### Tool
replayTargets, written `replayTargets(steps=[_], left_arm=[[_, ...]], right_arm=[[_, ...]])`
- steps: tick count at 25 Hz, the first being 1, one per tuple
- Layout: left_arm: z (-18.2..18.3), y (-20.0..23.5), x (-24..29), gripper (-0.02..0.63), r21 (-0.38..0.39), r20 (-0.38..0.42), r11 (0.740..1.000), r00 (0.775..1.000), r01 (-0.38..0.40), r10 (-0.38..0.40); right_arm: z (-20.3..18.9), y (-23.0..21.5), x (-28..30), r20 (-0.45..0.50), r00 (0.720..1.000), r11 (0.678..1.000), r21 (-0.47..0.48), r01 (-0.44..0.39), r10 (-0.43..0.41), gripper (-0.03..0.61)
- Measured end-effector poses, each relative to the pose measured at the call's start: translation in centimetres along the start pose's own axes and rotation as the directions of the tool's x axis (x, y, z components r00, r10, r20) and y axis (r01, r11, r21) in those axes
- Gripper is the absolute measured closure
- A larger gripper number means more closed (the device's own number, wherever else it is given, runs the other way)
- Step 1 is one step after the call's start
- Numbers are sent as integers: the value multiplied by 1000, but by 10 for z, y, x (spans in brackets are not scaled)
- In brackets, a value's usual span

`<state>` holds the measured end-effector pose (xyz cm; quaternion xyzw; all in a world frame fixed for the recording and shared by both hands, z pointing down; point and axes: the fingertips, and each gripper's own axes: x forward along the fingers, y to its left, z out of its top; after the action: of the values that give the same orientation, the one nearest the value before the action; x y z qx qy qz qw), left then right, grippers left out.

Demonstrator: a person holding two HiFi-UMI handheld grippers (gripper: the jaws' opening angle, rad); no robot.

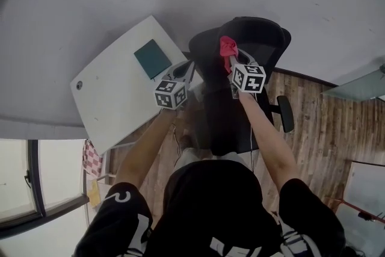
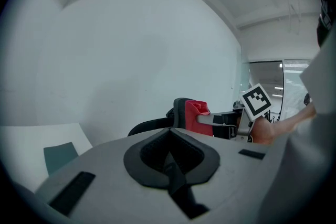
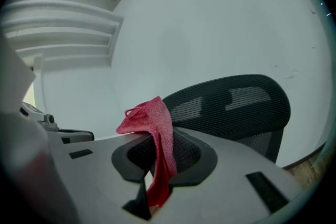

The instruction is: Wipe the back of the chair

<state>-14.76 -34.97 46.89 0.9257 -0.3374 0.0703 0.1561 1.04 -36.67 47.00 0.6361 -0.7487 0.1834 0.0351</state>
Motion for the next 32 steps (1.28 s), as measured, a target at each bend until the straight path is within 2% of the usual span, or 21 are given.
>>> replayTargets(steps=[7,11,13,15,21,28,32], left_arm=[[-12,50,-34,588,-20,-13,1000,1000,21,-21],[-19,77,-44,588,-16,-21,999,999,41,-42],[-23,88,-46,588,-43,-17,998,998,52,-53],[-23,97,-45,589,-61,-10,996,997,70,-71],[-34,120,-29,588,-11,-48,994,993,110,-110],[-43,119,-5,589,27,-73,986,984,167,-164],[-54,117,6,588,16,-83,984,981,178,-176]], right_arm=[[-45,66,29,-50,999,1000,-18,-20,19,502],[-70,86,51,-69,998,1000,-15,-6,5,503],[-83,89,62,-71,997,1000,-16,7,-8,503],[-94,91,75,-73,997,1000,-10,24,-25,503],[-118,92,112,-67,995,997,-17,73,-74,505],[-128,66,135,-62,989,990,-41,132,-134,505],[-136,49,141,-70,984,986,-38,163,-166,506]])
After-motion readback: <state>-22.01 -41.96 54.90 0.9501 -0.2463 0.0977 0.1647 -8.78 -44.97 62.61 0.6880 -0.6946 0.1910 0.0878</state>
